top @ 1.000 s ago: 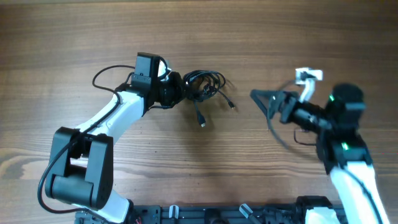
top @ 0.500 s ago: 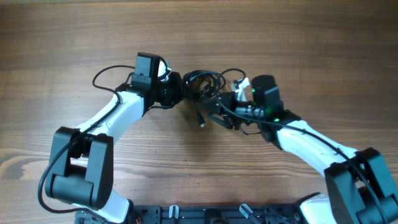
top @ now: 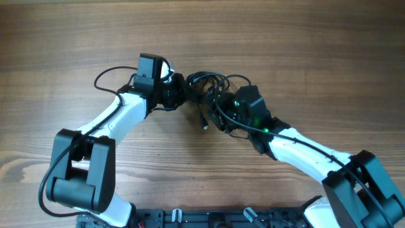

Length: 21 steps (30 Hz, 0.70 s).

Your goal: Untangle cables

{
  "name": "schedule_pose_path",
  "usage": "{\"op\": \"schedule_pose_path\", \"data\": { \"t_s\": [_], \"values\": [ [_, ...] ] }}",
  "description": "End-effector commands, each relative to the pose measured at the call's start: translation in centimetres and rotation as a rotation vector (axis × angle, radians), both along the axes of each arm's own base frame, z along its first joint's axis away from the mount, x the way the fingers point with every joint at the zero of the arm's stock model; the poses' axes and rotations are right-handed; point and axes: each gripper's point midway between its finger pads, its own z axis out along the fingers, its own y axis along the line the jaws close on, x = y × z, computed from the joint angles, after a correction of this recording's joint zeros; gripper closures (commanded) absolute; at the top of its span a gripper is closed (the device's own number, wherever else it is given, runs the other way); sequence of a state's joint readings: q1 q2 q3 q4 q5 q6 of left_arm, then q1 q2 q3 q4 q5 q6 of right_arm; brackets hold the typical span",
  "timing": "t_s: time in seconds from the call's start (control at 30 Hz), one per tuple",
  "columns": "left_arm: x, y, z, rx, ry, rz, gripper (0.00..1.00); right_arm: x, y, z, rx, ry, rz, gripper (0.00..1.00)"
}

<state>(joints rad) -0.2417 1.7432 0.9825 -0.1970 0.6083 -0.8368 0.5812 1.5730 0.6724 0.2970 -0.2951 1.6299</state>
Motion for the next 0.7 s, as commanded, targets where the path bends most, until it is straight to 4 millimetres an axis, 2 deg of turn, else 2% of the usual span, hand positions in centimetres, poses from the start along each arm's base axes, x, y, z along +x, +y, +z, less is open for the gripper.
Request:
{"op": "schedule_pose_path", "data": {
  "t_s": [0.0, 0.17, 0.3, 0.5, 0.6, 0.63, 0.67],
  "values": [
    [-0.1, -0.3, 0.0, -0.021, 0.008, -0.01, 0.96, 1.0, -0.5, -0.5, -0.011, 0.015, -0.08, 0.5],
    [-0.6, -1.9, 0.3, -0.028, -0.014, -0.051, 0.96, 0.9, -0.5, -0.8, -0.016, 0.021, -0.079, 0.51],
    [-1.0, -3.3, 0.6, -0.033, -0.035, -0.087, 0.96, 0.9, -0.6, -0.8, -0.018, 0.024, -0.08, 0.57],
    [-1.1, -3.7, 0.8, -0.04, -0.04, -0.098, 0.96, 1.1, -0.9, -1.0, -0.032, 0.021, -0.098, 0.65],
    [-1.1, -3.7, 0.8, -0.04, -0.04, -0.098, 0.96, 1.1, -1.7, -1.7, -0.073, 0.033, -0.129, 0.72],
    [-1.1, -3.7, 0.8, -0.04, -0.04, -0.098, 0.96, 1.0, -1.9, -2.1, -0.087, 0.043, -0.136, 0.78],
    [-1.1, -3.7, 0.8, -0.04, -0.04, -0.098, 0.96, 0.8, -2.2, -2.4, -0.101, 0.057, -0.139, 0.93]
  ]
}}
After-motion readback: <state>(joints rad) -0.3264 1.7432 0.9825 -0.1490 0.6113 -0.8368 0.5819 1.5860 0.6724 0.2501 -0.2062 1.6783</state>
